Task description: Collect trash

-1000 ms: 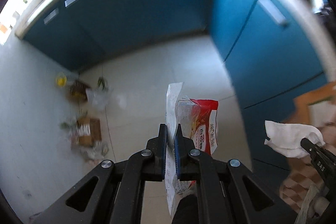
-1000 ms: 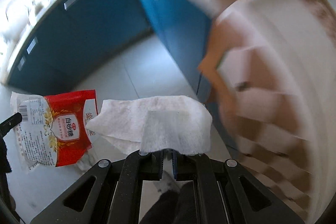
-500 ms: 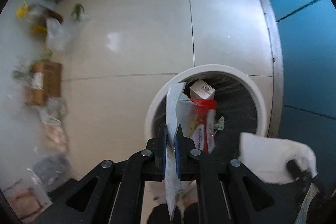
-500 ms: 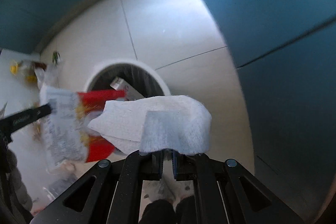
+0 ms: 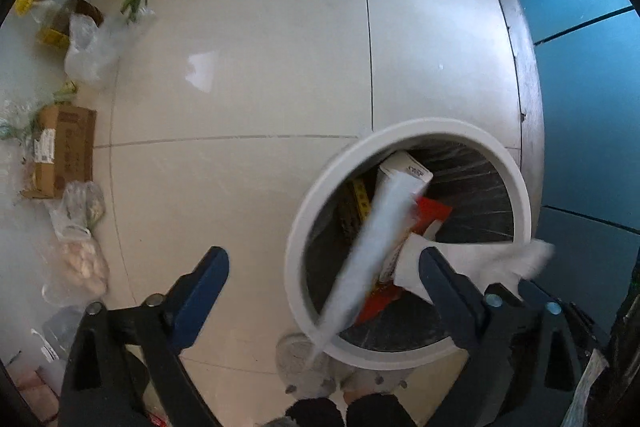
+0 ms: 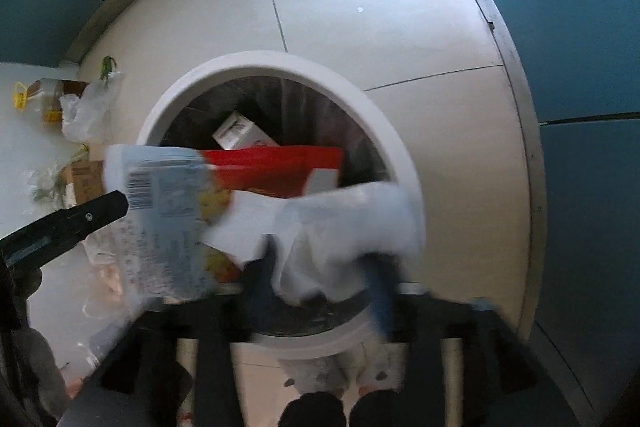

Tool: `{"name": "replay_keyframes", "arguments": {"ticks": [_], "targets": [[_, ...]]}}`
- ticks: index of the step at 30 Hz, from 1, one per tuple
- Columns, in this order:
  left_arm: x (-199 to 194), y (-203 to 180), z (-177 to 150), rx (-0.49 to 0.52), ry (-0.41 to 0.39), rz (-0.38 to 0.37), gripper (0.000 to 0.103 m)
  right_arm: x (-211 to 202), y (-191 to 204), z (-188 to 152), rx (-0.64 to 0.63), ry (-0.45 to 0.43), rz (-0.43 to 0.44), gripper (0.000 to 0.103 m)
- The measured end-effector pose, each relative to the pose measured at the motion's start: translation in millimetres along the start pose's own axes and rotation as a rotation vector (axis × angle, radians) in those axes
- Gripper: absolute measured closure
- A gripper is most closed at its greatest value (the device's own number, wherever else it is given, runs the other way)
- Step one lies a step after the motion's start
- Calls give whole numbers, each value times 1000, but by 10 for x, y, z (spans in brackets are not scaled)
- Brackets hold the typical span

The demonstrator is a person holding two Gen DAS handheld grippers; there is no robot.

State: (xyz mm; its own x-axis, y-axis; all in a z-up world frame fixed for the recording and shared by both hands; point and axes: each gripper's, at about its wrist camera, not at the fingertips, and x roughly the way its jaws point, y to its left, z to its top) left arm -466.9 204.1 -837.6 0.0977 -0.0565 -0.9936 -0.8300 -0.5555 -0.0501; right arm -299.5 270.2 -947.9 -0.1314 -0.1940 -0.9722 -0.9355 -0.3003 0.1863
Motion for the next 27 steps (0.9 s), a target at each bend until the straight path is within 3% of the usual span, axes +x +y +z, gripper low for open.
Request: {"name": "replay_keyframes", "arguments": {"ticks": [4,7,11,16,27], "targets": [[-154,11,-30,15,-35,43,5,-126,12,-68,-8,-11,37,14],[-377,1,-165,42,-99,89,5,-292,-12,-153,-21,-26,16,1],[-787,-54,-416,64,-179,144,5,-654,6,-328,-71,-64,-54,0],[-1391,-102,-747,38,-218,129,5,-1320,47,-582,-123,-132,-103,0],[-3165,-231,-1623,3,-330,120,5,-3484,236,-1294,-214,-304,-122,0]]}}
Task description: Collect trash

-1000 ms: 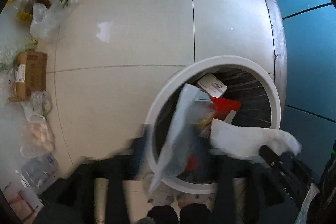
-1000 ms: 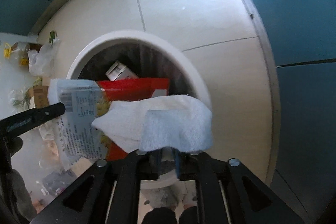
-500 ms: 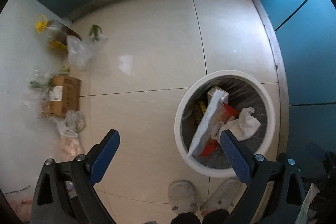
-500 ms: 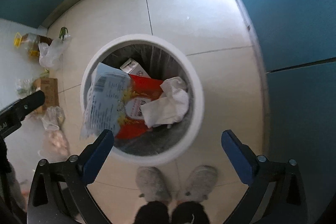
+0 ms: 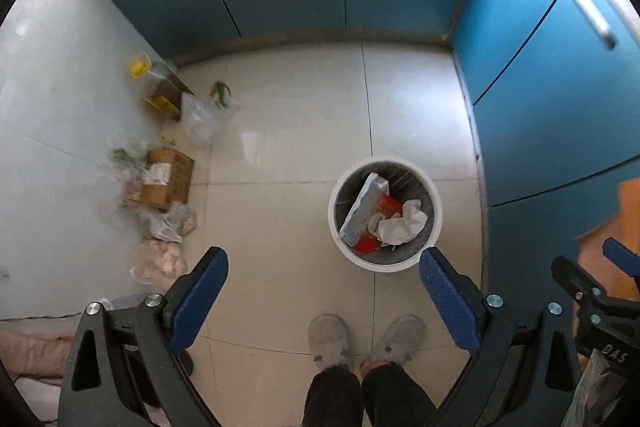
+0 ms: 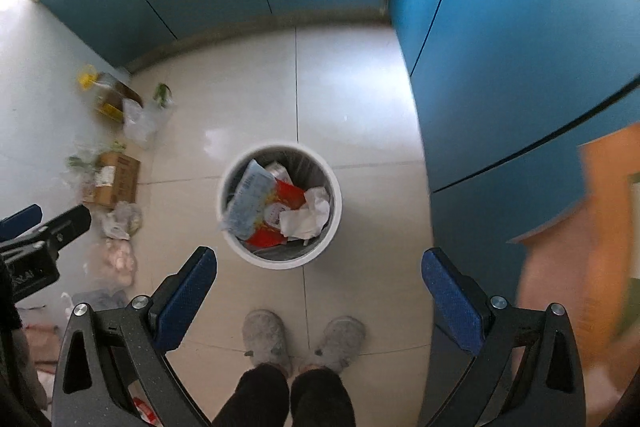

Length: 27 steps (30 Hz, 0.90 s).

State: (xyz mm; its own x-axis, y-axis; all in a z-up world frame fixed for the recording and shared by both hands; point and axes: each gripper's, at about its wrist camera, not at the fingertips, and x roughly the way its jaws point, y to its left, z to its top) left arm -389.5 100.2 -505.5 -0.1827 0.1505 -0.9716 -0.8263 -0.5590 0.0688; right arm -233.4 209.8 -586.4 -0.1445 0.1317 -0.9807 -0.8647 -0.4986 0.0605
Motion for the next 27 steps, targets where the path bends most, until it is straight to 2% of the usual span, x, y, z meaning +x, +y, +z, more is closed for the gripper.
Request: {"name": "replay_keyframes", "arguments": {"ticks": [5,11,20,27], "targets": [[-1022,104,-103,-21,-90,-19,5,-1193,29,-73,-23,-77,24,0],[-1936,182,-322,-34,-158,-69,5,-2446,103,-244,-25,-161,49,0],[-3023,363,-805,-9,-260,-174,5,-3848,244,-825,7,-261,84,0],[-3676,484,-1108,-3,-285,-295,5,-4607,352,-1356,7,-317,154,0]]}}
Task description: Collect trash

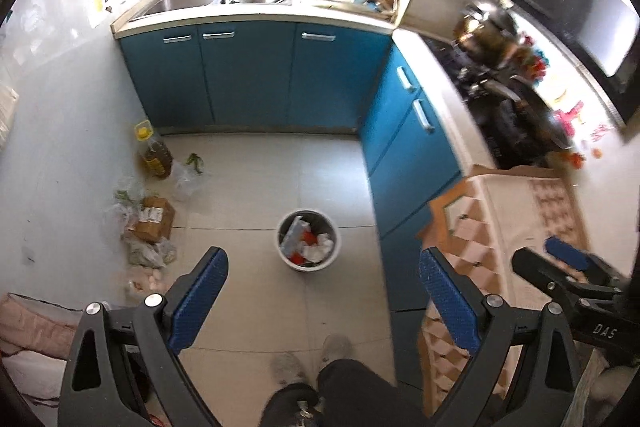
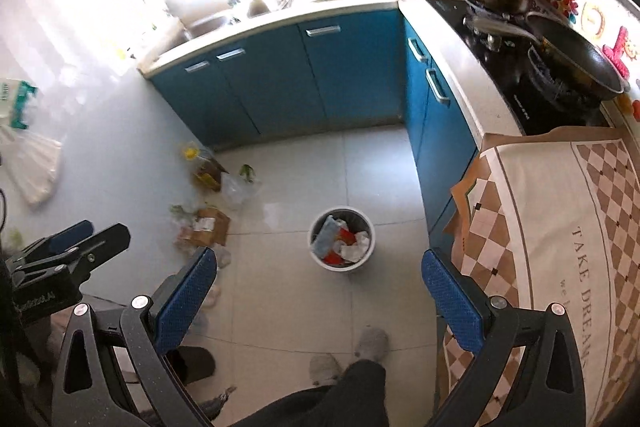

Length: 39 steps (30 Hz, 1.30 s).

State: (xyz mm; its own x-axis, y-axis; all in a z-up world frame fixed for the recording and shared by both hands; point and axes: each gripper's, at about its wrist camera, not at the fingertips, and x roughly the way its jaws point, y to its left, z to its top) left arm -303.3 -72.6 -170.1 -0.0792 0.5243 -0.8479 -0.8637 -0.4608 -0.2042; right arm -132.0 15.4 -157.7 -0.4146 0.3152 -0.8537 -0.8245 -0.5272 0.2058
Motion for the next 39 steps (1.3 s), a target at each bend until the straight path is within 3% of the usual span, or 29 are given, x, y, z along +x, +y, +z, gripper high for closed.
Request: {"name": "replay_keyframes", "arguments": {"ticks": [10,18,20,39], "targets": [[-661,-54,-53,-73,-16,-169,5,-906,44,-46,-7,-13,161,0],[-851,-140,-196,-77,18,-260,5,-1184,31,-65,-39,40,265,0],[-881,-148,-229,-87,24,-288,0,-1207,31,-95,-51,60,289,0],[-980,-210,-338,-94,16,-297,0,-1169,-181,-206,-60,142,382,0]]}}
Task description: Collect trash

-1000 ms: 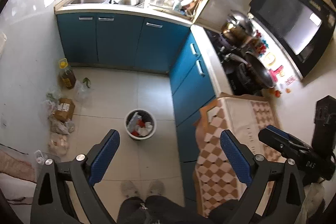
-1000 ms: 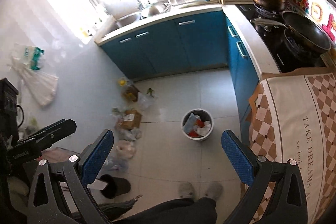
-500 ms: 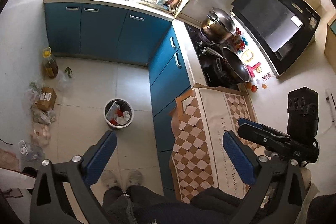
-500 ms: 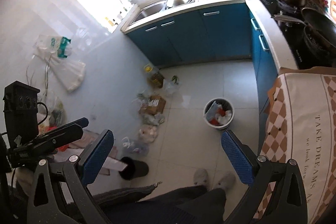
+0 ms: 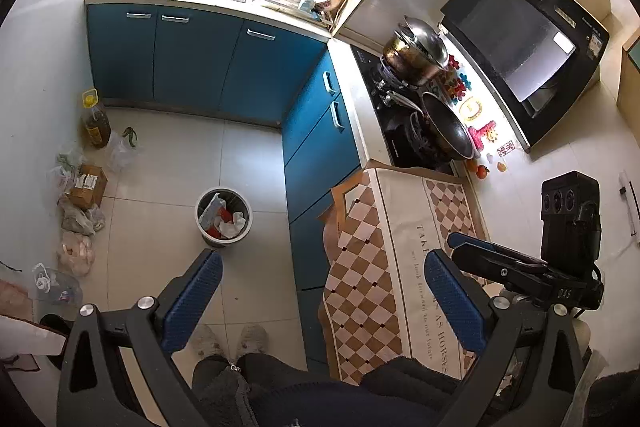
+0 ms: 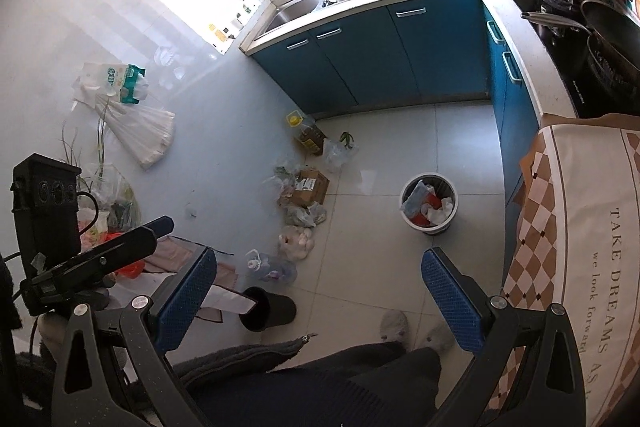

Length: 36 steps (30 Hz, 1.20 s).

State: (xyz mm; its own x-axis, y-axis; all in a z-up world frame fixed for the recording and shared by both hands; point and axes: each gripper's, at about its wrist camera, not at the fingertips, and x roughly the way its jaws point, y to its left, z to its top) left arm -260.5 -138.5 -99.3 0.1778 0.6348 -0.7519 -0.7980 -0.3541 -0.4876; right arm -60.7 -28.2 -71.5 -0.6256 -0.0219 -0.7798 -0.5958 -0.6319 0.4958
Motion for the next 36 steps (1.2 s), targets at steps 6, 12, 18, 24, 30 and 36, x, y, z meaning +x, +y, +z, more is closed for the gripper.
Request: {"name": "replay_keyframes", "arguments": {"ticks": [6,12,18,24,30,36], "targets": [[38,-72,-5,1,6,-2,0,-35,-37,-20,2,2,6,0],[115,-155,1,2,15,-3,0,-41,-85,-26,6,9,9,0],[174,-191,-5,-2,21,-6,0,-53,-138,-16,11,14,7,0],[200,-236,-37,1,25,-7,0,-77,-184,-25,20,16,6,0],[203,-250,-44,0,23,-2,0,-96,-210,-24,31,13,10,0],[254,-282,-40,7,29,-9,0,-116,-235,-34,40,8,11,0]]}}
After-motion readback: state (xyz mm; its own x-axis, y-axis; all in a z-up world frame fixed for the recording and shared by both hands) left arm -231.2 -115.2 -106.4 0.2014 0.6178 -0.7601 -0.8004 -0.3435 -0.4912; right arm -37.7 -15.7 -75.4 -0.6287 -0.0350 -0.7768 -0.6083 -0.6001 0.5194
